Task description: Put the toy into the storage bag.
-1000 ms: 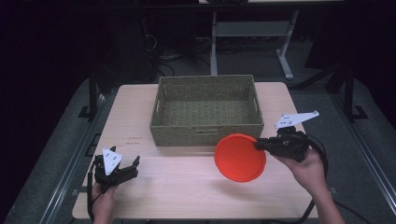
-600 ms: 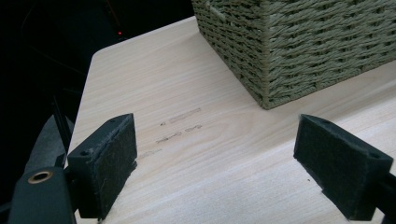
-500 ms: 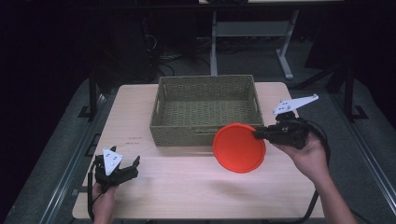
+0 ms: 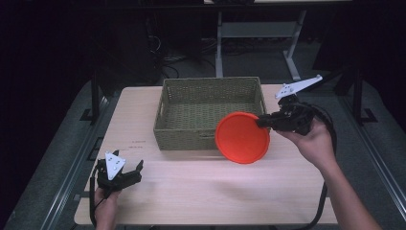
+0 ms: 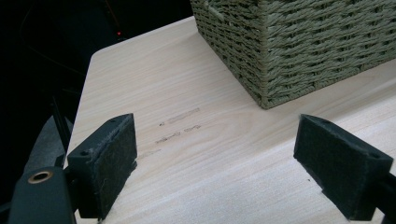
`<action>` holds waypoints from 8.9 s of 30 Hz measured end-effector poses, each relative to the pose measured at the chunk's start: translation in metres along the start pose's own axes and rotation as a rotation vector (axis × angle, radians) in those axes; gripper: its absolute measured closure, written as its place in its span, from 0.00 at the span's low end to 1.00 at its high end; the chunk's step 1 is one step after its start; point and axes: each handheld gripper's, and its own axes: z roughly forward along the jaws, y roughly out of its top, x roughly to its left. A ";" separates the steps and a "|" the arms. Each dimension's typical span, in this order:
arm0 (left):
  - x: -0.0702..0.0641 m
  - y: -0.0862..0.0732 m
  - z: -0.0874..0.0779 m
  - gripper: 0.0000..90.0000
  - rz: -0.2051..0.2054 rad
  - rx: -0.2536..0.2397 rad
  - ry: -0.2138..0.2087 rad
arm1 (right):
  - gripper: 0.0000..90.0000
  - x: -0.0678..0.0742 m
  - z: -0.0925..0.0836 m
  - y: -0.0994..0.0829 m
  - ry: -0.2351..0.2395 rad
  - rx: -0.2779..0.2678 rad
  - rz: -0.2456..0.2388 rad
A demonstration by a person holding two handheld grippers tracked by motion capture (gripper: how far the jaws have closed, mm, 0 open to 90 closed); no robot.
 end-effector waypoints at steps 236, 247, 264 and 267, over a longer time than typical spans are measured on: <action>0.003 0.000 0.000 0.14 -0.024 -0.014 0.000 | 0.32 -0.059 0.072 0.004 0.105 0.018 0.241; 0.003 0.000 0.000 0.14 -0.026 -0.015 0.002 | 0.30 -0.054 0.050 -0.025 0.106 -0.013 0.236; 0.003 0.000 0.000 0.14 -0.020 -0.005 0.003 | 0.27 -0.050 0.035 -0.078 0.125 -0.053 0.274; 0.002 0.000 0.000 0.14 -0.018 -0.007 0.004 | 0.26 -0.048 0.034 -0.088 0.111 -0.049 0.281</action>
